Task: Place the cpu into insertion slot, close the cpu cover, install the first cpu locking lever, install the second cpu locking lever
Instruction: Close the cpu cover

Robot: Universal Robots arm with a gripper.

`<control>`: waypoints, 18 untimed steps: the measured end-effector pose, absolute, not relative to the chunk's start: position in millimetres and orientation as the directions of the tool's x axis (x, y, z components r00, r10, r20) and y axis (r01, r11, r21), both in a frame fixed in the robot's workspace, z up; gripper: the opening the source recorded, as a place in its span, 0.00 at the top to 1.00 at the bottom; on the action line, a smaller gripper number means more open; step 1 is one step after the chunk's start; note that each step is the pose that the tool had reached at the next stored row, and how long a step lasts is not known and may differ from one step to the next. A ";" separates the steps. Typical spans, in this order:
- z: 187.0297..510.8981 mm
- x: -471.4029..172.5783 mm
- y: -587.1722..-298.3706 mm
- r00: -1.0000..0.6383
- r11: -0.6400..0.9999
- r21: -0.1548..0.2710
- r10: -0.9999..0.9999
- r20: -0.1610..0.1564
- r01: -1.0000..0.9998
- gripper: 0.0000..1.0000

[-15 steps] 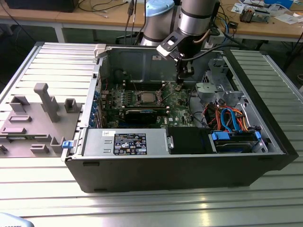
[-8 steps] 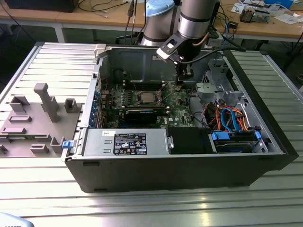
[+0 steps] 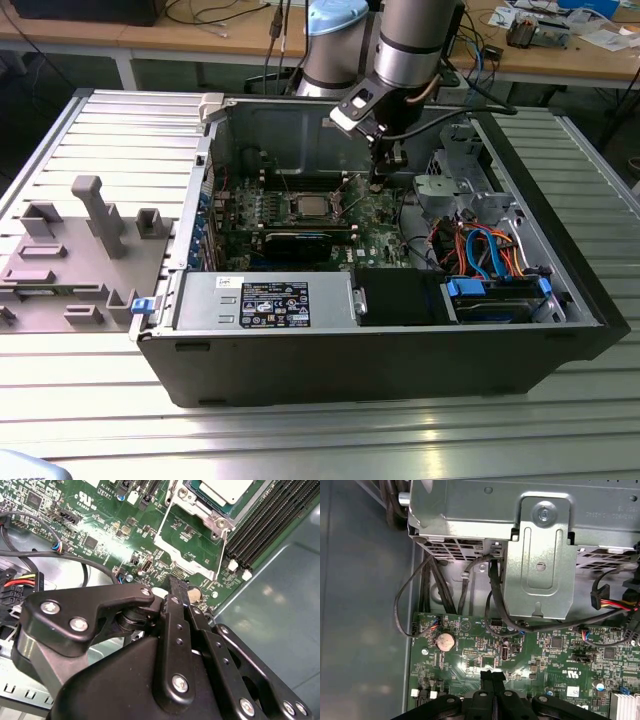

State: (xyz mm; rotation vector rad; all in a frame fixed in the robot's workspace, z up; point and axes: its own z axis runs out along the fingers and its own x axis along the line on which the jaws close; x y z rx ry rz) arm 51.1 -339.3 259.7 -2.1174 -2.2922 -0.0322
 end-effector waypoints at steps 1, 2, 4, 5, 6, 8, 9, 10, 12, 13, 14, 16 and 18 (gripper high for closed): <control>259.3 51.1 -339.3 -0.080 0.080 0.001 0.996 0.029 0.997 0.89; 258.8 51.1 -339.3 -0.080 0.080 0.001 0.996 0.029 0.997 0.89; 256.9 51.1 -339.4 -0.081 0.081 0.001 0.996 0.029 0.997 0.89; 256.2 51.1 -339.4 -0.081 0.081 0.001 0.996 0.029 0.997 0.89; 255.5 51.1 -339.3 -0.081 0.081 0.001 0.996 0.029 0.997 0.89; 253.5 51.1 -339.3 -0.082 0.082 0.001 0.996 0.029 0.997 0.89; 252.4 51.1 -339.3 -0.082 0.082 0.001 0.996 0.029 0.997 0.89; 251.8 51.1 -339.3 -0.082 0.082 0.001 0.996 0.029 0.997 0.89; 250.6 51.1 -339.4 -0.082 0.082 0.001 0.996 0.029 0.997 0.89; 250.3 51.1 -339.4 -0.082 0.082 0.001 0.996 0.029 0.997 0.89; 250.2 51.1 -339.4 -0.082 0.082 0.001 0.996 0.029 0.997 0.89; 250.2 51.1 -339.4 -0.082 0.082 0.001 0.996 0.029 0.997 0.89; 249.8 51.1 -339.3 -0.082 0.082 0.001 0.996 0.030 0.997 0.89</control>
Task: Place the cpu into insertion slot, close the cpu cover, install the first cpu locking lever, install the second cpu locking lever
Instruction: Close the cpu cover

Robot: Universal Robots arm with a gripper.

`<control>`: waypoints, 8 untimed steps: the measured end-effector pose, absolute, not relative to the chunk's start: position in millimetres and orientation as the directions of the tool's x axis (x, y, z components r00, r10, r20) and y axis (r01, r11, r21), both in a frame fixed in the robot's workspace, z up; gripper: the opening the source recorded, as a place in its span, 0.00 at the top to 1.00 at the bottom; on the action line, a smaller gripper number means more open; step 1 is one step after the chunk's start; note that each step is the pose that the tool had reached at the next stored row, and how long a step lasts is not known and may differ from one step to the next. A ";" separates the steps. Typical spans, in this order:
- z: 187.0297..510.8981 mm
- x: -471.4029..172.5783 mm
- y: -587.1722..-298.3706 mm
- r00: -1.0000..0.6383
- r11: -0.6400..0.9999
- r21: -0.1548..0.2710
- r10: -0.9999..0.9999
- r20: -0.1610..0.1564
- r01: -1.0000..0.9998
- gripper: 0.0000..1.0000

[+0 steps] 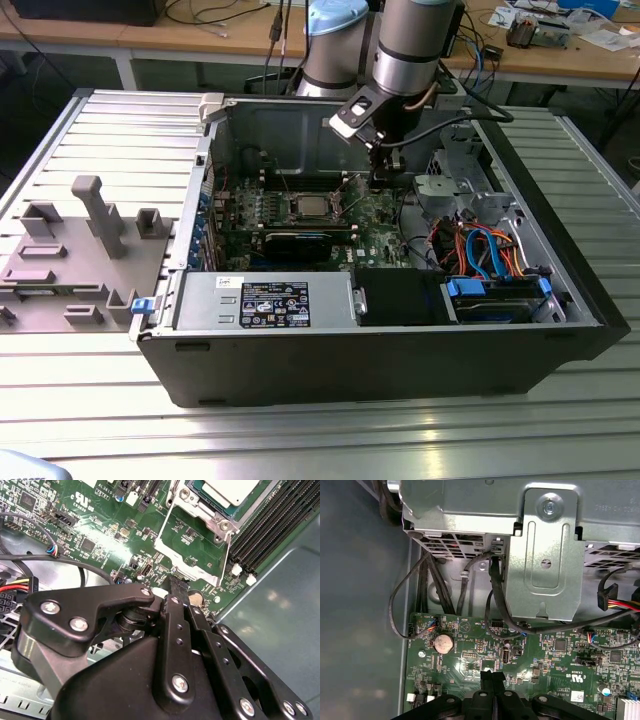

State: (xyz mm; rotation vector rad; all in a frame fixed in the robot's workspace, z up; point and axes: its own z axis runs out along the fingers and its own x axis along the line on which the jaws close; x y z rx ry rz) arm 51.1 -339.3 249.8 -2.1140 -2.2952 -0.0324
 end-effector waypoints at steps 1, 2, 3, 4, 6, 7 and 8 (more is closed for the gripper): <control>249.5 51.1 -339.3 -0.082 0.082 0.001 0.996 0.030 0.997 0.89; 248.9 51.1 -339.3 -0.082 0.082 0.001 0.996 0.029 0.997 0.89; 248.4 51.1 -339.3 -0.082 0.082 0.001 0.996 0.029 0.997 0.89; 247.9 51.1 -339.3 -0.082 0.082 0.001 0.996 0.029 0.997 0.89; 246.7 47.8 -339.3 -0.082 0.082 0.001 0.996 0.030 0.997 0.89; 246.7 45.3 -339.4 -0.082 0.082 0.001 0.996 0.030 0.997 0.89; 246.7 44.0 -339.4 -0.082 0.082 0.001 0.996 0.031 0.997 0.89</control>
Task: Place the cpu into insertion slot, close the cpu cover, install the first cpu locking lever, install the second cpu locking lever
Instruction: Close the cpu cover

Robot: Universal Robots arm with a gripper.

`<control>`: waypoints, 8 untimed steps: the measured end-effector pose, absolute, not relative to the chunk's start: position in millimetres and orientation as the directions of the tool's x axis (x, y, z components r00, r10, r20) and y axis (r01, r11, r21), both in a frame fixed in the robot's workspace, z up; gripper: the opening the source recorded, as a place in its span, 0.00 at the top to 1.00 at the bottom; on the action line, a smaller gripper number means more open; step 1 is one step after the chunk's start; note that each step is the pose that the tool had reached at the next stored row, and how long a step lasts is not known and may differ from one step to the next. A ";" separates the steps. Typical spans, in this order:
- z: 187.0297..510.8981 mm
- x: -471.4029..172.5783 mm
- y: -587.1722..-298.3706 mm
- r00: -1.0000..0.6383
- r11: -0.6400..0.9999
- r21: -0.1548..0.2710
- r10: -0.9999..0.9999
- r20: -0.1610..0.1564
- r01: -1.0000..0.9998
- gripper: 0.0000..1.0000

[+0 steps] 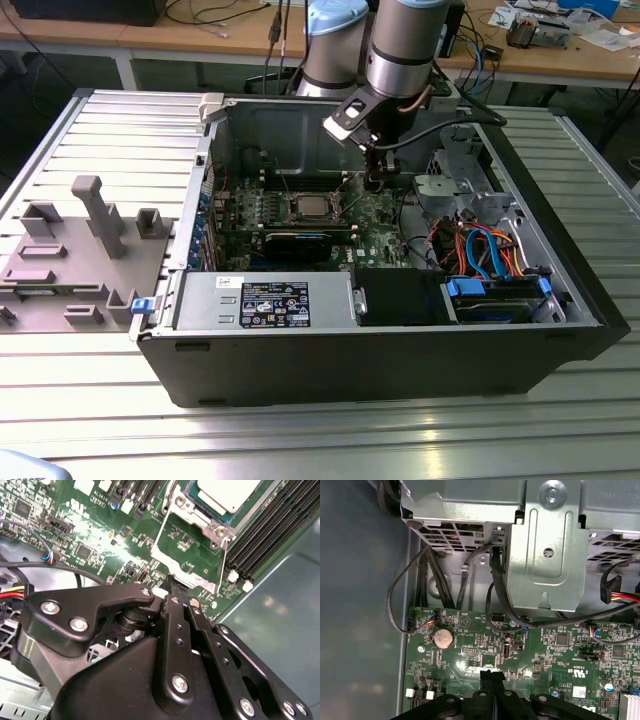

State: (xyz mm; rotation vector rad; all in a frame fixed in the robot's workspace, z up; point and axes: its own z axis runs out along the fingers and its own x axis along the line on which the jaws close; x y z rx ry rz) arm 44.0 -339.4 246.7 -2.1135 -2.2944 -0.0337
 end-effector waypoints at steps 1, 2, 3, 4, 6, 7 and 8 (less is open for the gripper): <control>246.7 43.4 -339.4 -0.082 0.082 0.001 0.996 0.031 0.997 0.89; 246.7 42.9 -339.4 -0.082 0.082 0.001 0.996 0.031 0.997 0.89; 246.7 42.1 -339.5 -0.082 0.082 0.001 0.996 0.031 0.997 0.89; 246.7 41.6 -339.5 -0.082 0.082 0.001 0.996 0.031 0.997 0.89; 246.7 39.2 -339.6 -0.082 0.082 0.001 0.996 0.031 0.997 0.89; 246.7 38.0 -339.6 -0.082 0.082 0.001 0.996 0.031 0.997 0.89; 246.7 36.5 -339.6 -0.082 0.082 0.001 0.996 0.031 0.997 0.89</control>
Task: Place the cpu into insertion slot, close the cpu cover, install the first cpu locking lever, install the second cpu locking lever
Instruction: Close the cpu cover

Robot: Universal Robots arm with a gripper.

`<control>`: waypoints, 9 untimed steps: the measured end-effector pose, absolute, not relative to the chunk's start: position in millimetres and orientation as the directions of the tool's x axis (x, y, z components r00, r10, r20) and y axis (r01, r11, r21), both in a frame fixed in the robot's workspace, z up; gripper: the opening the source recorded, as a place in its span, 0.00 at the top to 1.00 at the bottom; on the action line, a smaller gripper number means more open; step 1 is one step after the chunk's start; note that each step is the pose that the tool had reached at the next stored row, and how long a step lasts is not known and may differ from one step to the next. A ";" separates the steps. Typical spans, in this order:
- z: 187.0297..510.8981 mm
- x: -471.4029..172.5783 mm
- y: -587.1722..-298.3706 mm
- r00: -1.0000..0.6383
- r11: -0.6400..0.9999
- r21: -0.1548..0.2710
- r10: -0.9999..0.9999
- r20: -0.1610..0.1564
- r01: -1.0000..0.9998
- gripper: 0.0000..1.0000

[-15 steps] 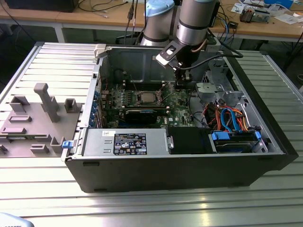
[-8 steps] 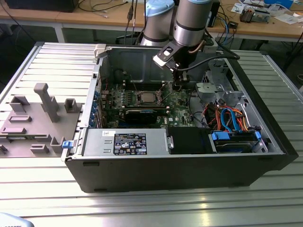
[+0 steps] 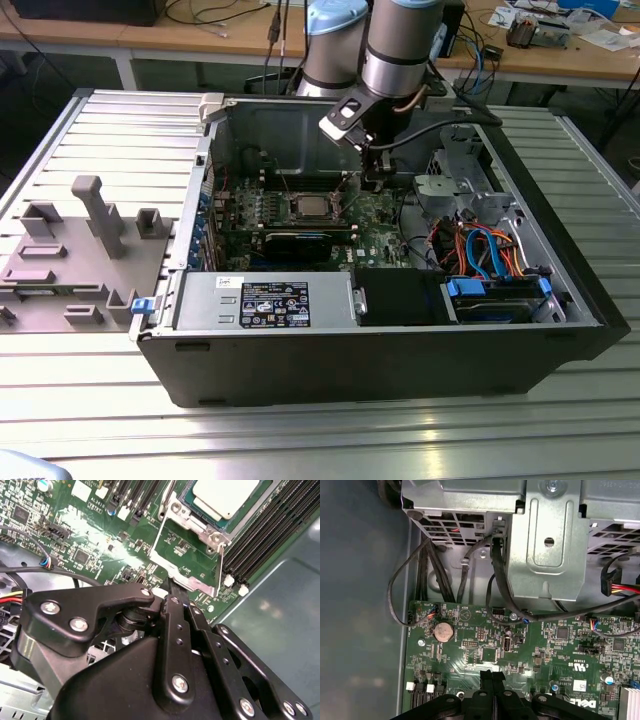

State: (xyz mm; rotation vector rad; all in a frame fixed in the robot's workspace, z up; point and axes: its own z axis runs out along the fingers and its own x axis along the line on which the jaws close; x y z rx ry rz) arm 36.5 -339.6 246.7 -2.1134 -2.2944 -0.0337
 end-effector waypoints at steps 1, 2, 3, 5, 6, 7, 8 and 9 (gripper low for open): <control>246.7 35.2 -339.6 -0.082 0.082 0.001 0.996 0.031 0.997 0.89; 246.6 32.6 -339.6 -0.082 0.082 0.001 0.996 0.031 0.997 0.89; 246.6 31.2 -339.6 -0.082 0.082 0.001 0.996 0.031 0.997 0.89; 246.6 27.4 -339.6 -0.082 0.082 0.001 0.996 0.031 0.997 0.89; 246.5 24.9 -339.7 -0.082 0.082 0.001 0.996 0.031 0.997 0.89; 246.4 23.7 -339.7 -0.082 0.082 0.001 0.996 0.031 0.997 0.89; 246.3 21.8 -339.7 -0.082 0.082 0.001 0.996 0.031 0.997 0.89; 246.3 20.0 -339.6 -0.082 0.082 0.001 0.996 0.031 0.997 0.89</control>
